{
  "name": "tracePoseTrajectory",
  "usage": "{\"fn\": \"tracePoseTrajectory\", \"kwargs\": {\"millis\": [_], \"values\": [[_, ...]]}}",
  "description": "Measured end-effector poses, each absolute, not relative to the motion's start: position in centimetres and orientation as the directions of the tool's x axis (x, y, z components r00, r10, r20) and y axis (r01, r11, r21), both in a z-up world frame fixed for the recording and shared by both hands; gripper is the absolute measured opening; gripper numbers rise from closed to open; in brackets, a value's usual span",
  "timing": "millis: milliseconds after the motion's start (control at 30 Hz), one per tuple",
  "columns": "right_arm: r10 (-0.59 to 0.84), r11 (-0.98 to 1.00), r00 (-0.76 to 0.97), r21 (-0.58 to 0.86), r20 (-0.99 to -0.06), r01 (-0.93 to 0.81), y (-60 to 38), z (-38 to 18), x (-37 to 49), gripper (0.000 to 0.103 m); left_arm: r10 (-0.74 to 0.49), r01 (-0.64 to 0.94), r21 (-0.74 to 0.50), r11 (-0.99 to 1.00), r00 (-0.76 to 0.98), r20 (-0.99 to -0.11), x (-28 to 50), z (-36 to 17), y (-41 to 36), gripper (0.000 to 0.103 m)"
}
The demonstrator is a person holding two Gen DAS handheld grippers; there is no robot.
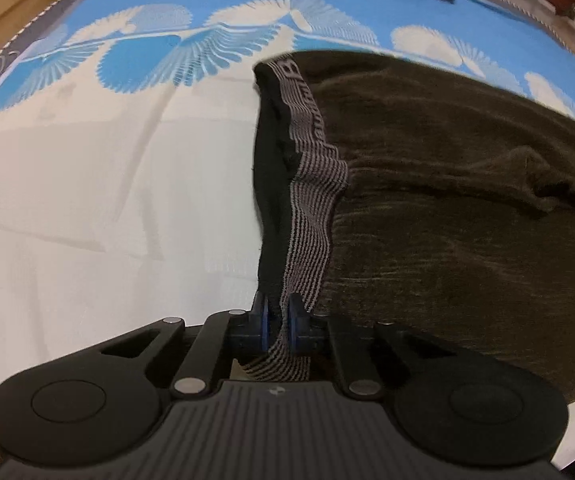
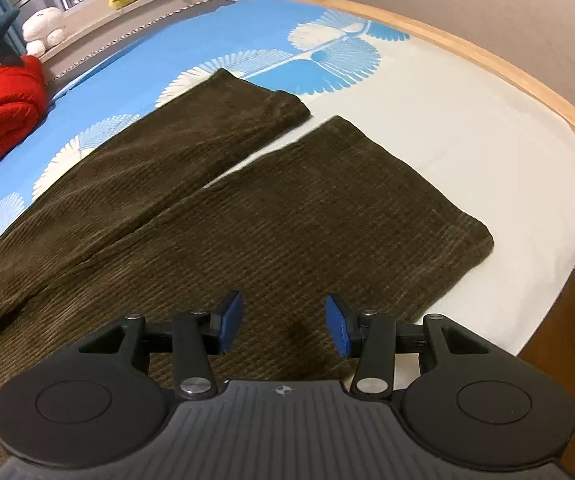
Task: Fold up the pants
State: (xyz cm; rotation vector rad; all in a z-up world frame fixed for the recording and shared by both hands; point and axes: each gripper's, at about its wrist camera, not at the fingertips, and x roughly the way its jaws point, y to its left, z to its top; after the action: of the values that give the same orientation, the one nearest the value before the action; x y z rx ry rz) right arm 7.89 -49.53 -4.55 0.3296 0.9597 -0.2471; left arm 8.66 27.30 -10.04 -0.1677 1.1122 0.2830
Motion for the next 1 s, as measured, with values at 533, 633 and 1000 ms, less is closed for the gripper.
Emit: {"fn": "tracePoseTrajectory", "kwargs": {"millis": [533, 633, 1000], "values": [[-0.004, 0.968, 0.612, 0.149, -0.791, 0.199, -45.2, -3.1, 8.9, 0.048, 0.023, -0.044, 0.005, 0.999, 0.406, -0.913, 9.2, -10.2, 21.7, 0.048], [-0.002, 0.972, 0.619, 0.143, -0.785, 0.184, -44.7, -2.9, 9.0, 0.048, 0.087, 0.039, 0.106, 0.994, 0.336, -0.938, 9.3, -11.8, 20.1, 0.052], [0.015, 0.973, 0.664, 0.164, -0.748, 0.162, -43.0, -2.1, 9.3, 0.048, 0.107, -0.121, 0.054, 0.991, 0.492, -0.864, 10.1, -8.5, 21.8, 0.060]]}}
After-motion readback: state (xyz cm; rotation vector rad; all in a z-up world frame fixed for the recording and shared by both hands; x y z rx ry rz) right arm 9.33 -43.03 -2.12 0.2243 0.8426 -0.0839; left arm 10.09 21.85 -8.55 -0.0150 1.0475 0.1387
